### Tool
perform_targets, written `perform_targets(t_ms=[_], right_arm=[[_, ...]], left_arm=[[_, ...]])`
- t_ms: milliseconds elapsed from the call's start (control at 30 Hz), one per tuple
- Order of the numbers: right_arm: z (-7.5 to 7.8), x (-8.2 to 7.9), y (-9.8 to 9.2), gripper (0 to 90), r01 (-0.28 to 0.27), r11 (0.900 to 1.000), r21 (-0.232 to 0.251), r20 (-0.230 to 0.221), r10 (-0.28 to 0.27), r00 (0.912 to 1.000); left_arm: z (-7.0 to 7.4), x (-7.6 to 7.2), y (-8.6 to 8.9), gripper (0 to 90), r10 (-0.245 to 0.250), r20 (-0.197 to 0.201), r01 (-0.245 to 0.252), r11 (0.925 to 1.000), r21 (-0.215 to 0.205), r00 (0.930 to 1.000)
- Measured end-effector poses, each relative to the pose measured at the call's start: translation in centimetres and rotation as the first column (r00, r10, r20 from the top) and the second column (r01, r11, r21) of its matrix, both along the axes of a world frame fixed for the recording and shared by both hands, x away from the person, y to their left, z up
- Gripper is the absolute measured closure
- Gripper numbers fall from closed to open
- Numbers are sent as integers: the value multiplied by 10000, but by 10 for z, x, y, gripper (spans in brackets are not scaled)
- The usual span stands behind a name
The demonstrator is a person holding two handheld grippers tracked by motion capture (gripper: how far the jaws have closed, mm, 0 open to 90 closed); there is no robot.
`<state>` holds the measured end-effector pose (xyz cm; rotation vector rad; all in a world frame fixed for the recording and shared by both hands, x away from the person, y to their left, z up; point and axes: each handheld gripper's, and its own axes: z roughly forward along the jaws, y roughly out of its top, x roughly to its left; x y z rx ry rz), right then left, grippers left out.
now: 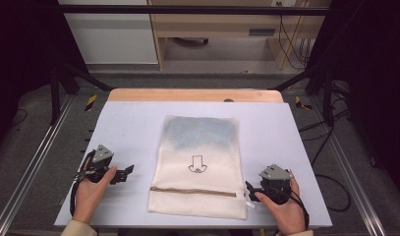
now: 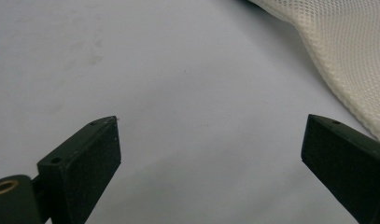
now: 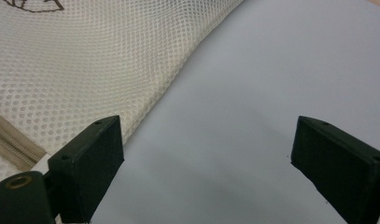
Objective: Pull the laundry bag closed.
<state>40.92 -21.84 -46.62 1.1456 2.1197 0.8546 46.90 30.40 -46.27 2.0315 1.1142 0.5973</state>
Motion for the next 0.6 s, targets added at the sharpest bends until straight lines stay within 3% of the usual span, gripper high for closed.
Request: perform_targets(t_ms=[200,267,367,400,467,500,600], right_arm=[[0,-2,3,163,34,10000,-64,-122,-35,9999],[1,-3,5,161,1,9999,-120,-161,-3,9999],[3,-4,8,144,-176,9998,49,-391,178,9991],[4,-5,13,165,-353,9992,177,-630,363,9974],[9,-6,18,156,-516,9985,177,-661,526,9964],[9,-6,18,156,-516,9985,177,-661,526,9964],[20,-5,28,128,-918,9954,258,-518,930,9943]], left_arm=[[6,-9,1,61,43,230,-45,9999,100,9997],[8,-14,2,61,83,334,-76,9997,-216,9994],[12,-22,3,61,11,231,-4,9996,-283,9997],[13,-24,5,65,-36,239,49,9984,-569,9997],[16,-31,8,68,59,308,-24,9938,-1116,9995],[16,-31,8,68,59,308,-24,9938,-1116,9995],[17,-35,6,68,111,444,-87,9986,-522,9990]])
